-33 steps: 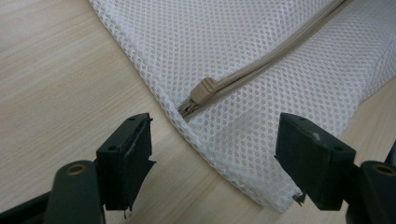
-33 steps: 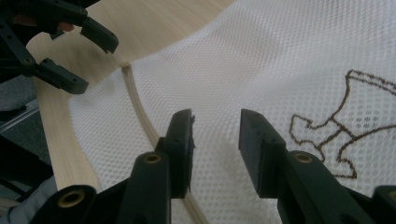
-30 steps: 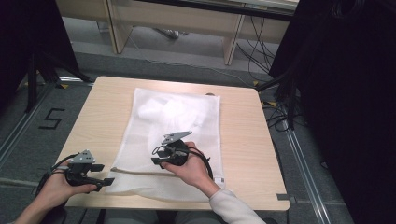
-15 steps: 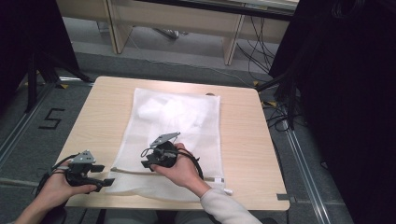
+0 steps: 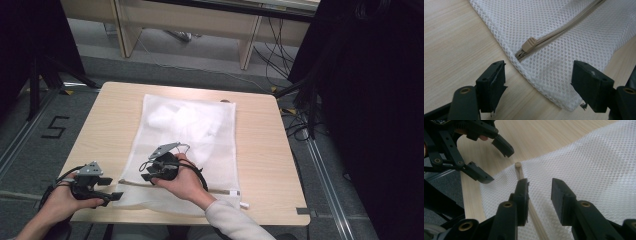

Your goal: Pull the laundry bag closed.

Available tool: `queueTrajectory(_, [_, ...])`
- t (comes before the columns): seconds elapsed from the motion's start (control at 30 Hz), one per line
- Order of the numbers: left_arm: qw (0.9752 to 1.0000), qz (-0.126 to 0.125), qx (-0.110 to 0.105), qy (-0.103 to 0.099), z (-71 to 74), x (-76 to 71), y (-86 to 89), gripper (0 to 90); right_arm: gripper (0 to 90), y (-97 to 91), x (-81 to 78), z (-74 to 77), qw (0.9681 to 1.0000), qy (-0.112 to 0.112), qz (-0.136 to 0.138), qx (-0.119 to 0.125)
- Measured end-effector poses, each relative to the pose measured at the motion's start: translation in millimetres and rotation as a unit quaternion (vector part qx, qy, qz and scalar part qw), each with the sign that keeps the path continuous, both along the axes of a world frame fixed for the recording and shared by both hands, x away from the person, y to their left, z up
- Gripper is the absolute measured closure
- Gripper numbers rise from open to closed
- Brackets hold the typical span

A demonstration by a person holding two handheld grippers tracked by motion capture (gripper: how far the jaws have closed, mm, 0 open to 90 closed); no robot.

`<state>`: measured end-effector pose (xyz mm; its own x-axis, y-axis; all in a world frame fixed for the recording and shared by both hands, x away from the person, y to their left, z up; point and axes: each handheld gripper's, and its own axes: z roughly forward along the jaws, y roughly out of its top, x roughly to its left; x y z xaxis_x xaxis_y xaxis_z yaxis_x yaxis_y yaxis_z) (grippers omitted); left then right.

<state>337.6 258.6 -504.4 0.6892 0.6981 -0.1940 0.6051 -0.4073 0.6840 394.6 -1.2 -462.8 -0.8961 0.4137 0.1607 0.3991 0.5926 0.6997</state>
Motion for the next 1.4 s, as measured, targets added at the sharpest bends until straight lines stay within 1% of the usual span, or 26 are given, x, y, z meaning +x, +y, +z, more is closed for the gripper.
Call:
queueTrajectory(0.03, [1.0000,-0.003,0.005,0.005,0.6,0.3,0.4,26.7,69.9,1.7,0.2,-1.1,1.0000,-0.002,0.003,-0.001])
queueTrajectory(0.1, [0.9999,-0.006,0.008,0.004,0.9,0.3,0.8,26.7,70.2,2.9,0.3,-1.5,1.0000,-0.002,0.008,-0.004])
queueTrajectory(0.17, [1.0000,-0.006,0.007,0.004,1.0,0.2,0.6,26.7,70.4,6.3,0.2,-2.9,0.9998,-0.006,0.016,-0.006])
queueTrajectory(0.2, [1.0000,0.000,-0.001,0.005,0.3,-0.3,-0.6,26.7,70.3,9.3,0.1,-3.5,0.9998,-0.002,0.018,-0.005])
queueTrajectory(0.33, [1.0000,0.000,-0.003,0.006,-0.1,-0.4,-1.1,26.7,69.7,16.1,0.7,-3.1,0.9997,0.001,0.024,-0.004])
queueTrajectory(0.37, [1.0000,-0.002,-0.001,0.007,-0.1,-0.1,-0.8,26.7,69.9,18.4,0.1,-3.5,0.9998,0.006,0.019,0.000])
queueTrajectory(0.4, [1.0000,-0.001,-0.002,0.007,-0.2,-0.2,-1.0,26.7,70.2,19.7,1.7,-3.2,0.9996,0.002,0.026,-0.002])
queueTrajectory(0.43, [1.0000,-0.001,-0.002,0.007,-0.1,-0.2,-1.0,26.7,70.6,21.9,1.9,-3.4,0.9997,0.006,0.025,-0.001])
queueTrajectory(0.5, [1.0000,-0.002,0.000,0.007,-0.1,-0.1,-0.7,26.8,70.9,24.1,2.7,-4.4,0.9996,0.003,0.027,0.000])
queueTrajectory(0.53, [1.0000,0.000,-0.003,0.007,-0.3,-0.4,-1.2,26.8,72.2,28.7,3.2,-5.1,0.9995,0.006,0.029,-0.005])
queueTrajectory(0.57, [1.0000,-0.002,-0.001,0.007,-0.1,-0.2,-0.7,26.8,72.2,28.7,3.2,-5.1,0.9995,0.006,0.029,-0.005])
queueTrajectory(0.6, [0.9999,0.002,-0.004,0.010,-0.4,-0.6,-1.2,26.7,73.1,30.7,3.8,-5.6,0.9994,0.004,0.033,-0.010])
queueTrajectory(0.63, [0.9999,-0.004,0.002,0.011,-0.2,0.0,-0.3,26.8,73.9,34.9,5.4,-7.8,0.9989,-0.003,0.044,-0.019])
queueTrajectory(0.67, [0.9999,0.003,-0.007,0.010,-0.5,-0.8,-1.7,26.8,73.9,34.9,5.4,-7.8,0.9989,-0.003,0.044,-0.019])
queueTrajectory(0.77, [1.0000,-0.004,0.000,0.006,0.3,-0.3,-0.6,26.8,74.6,41.4,5.5,-10.1,0.9987,-0.001,0.044,-0.025])
queueTrajectory(0.83, [0.9999,-0.009,0.008,0.005,0.6,0.0,0.1,26.7,74.6,48.9,4.9,-12.7,0.9987,0.007,0.048,-0.018])
queueTrajectory(0.87, [0.9999,-0.009,0.008,0.005,0.6,0.0,0.1,26.7,74.6,48.9,4.9,-12.7,0.9987,0.007,0.048,-0.018])
queueTrajectory(0.9, [1.0000,-0.005,0.003,-0.001,-0.4,-0.4,-0.6,26.8,74.7,52.7,5.5,-14.2,0.9985,0.009,0.049,-0.022])
queueTrajectory(0.93, [0.9999,-0.011,0.010,0.005,0.8,-0.2,0.2,26.7,74.7,54.5,5.6,-14.9,0.9986,0.013,0.046,-0.023])
queueTrajectory(1.0, [0.9999,-0.008,0.008,0.002,0.0,-0.2,-0.3,26.7,74.7,56.5,5.8,-15.6,0.9985,0.015,0.048,-0.023])
queueTrajectory(1.03, [0.9999,-0.013,0.010,0.005,0.5,-0.2,0.1,26.7,74.5,60.1,6.1,-16.8,0.9984,0.021,0.048,-0.024])
queueTrajectory(1.13, [0.9999,-0.010,0.009,0.004,0.3,-0.2,-0.2,26.7,75.6,63.3,7.0,-18.2,0.9982,0.021,0.048,-0.028])
queueTrajectory(1.2, [0.9999,-0.012,0.009,0.006,0.4,-0.2,-0.1,26.7,75.0,67.1,7.6,-20.8,0.9982,0.029,0.044,-0.030])
queueTrajectory(1.27, [0.9999,-0.013,0.009,0.006,0.4,-0.2,-0.2,26.7,74.6,67.8,8.3,-21.6,0.9981,0.030,0.045,-0.030])
queueTrajectory(1.3, [0.9998,-0.013,0.009,0.007,0.5,-0.2,-0.2,26.7,74.4,68.9,7.5,-22.2,0.9980,0.038,0.040,-0.032])
queueTrajectory(1.4, [0.9998,-0.013,0.011,0.007,0.9,-0.2,-0.1,26.7,74.0,72.1,8.8,-25.1,0.9976,0.038,0.047,-0.033])
